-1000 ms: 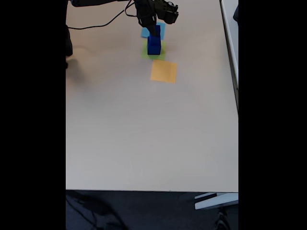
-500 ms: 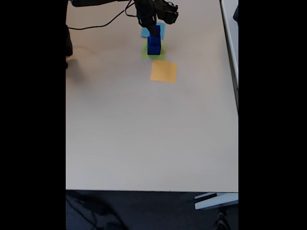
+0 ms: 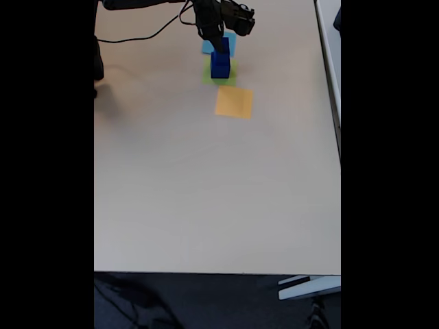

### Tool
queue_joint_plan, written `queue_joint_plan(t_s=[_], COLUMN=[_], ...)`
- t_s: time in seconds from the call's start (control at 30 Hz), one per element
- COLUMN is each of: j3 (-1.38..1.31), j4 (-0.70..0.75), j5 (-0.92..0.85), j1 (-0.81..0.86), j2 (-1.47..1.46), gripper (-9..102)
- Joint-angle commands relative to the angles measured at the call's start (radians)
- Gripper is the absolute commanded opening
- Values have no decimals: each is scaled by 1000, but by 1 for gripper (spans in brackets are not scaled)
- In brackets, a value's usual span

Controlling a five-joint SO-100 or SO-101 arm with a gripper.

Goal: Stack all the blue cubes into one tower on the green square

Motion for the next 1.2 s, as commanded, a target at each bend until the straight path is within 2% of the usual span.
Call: queue_joint_plan(t_s=[0.0, 0.6, 1.17], j3=[-71, -84, -143], j4=[-3, 0, 92], j5=[8, -18, -54], j1=[-5, -11, -23], j2=[11, 21, 118], gripper=[0, 12, 14])
